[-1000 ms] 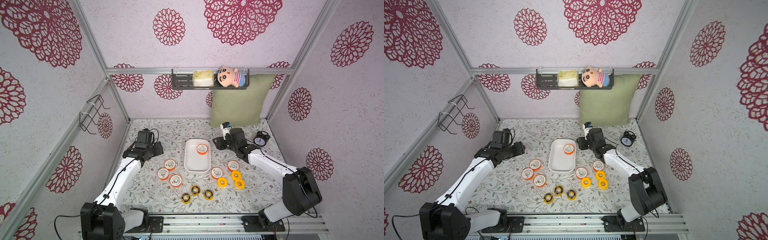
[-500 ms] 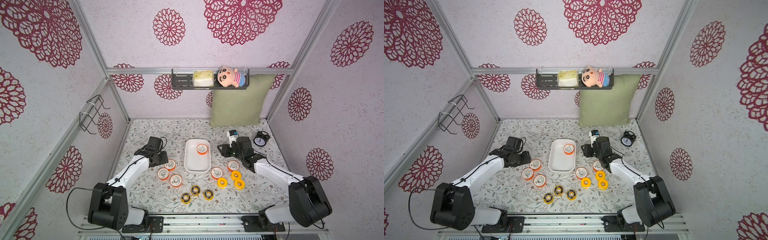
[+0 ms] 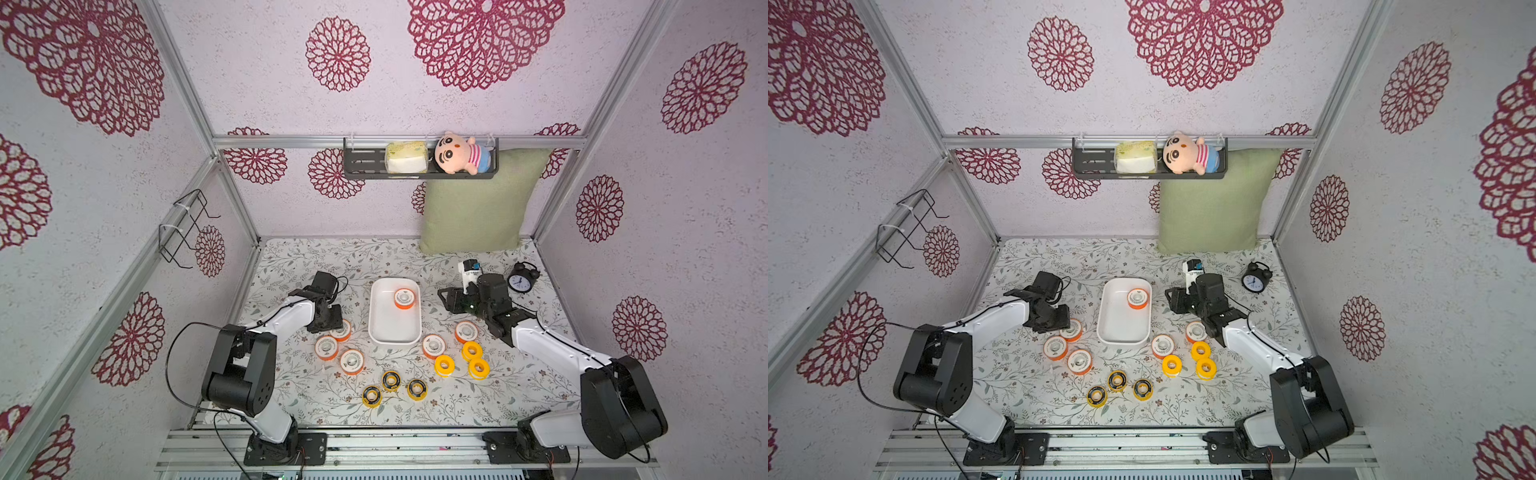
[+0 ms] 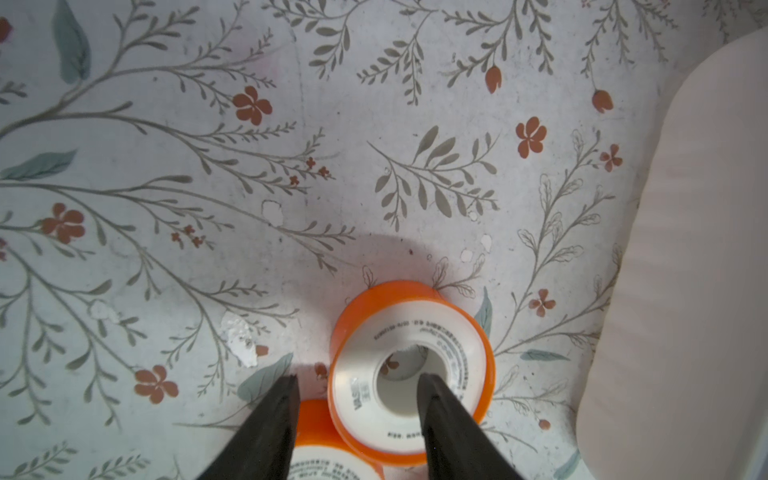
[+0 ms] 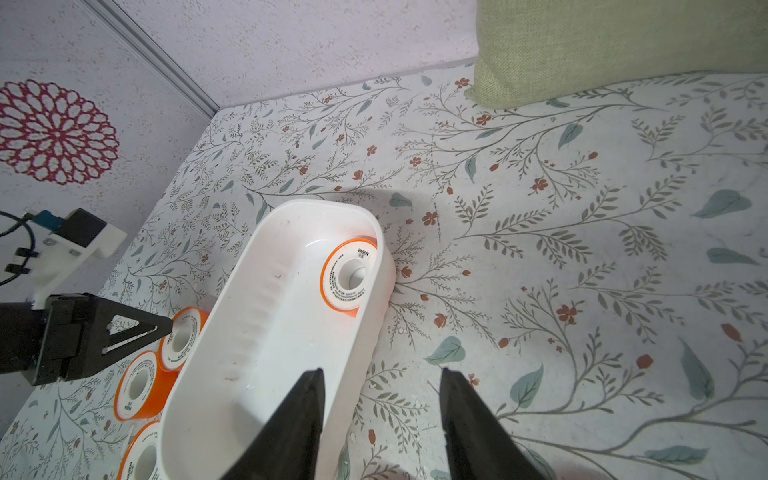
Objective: Put the sealing tape into the storage box
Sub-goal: Pick up the sealing tape at the center of the board.
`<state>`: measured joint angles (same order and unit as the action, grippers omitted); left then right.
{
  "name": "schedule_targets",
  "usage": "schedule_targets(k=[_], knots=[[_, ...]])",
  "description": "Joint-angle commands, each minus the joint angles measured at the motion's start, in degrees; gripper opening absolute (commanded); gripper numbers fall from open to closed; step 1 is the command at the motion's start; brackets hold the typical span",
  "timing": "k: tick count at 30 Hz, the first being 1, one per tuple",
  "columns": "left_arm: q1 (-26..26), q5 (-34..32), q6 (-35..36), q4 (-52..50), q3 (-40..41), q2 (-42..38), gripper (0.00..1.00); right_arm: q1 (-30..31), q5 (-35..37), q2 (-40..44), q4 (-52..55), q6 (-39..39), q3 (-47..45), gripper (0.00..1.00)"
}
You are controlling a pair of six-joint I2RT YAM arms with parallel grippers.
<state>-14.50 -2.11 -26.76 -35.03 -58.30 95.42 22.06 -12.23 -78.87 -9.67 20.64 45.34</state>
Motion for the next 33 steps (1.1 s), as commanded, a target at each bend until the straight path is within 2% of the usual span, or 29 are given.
schedule_targets(k=[1, 10, 15, 29, 33], knots=[[-0.16, -0.41, 0.92, 0.85, -1.28, 1.82, 0.51, -0.63, 0.01, 2.23, -1.40, 0.64, -0.35, 0.52], [-0.26, 1.07, 0.37, 1.34, -0.43, 3.17, 0.50, -1.06, 0.62, 2.04, -1.15, 0.54, -0.45, 0.52], [-0.26, 1.69, 0.60, 1.41, -0.75, 4.84, 0.42, -1.15, 0.66, 1.78, -1.23, 0.54, -0.56, 0.52], [-1.20, -0.74, 0.34, 0.07, -1.55, 7.15, 0.37, -1.15, 1.07, 1.34, -1.14, 0.56, -0.96, 0.52], [-1.50, -2.72, 0.05, -0.22, -1.65, 5.78, 0.27, -1.19, 0.83, 1.18, -1.14, 0.76, -1.00, 0.52]])
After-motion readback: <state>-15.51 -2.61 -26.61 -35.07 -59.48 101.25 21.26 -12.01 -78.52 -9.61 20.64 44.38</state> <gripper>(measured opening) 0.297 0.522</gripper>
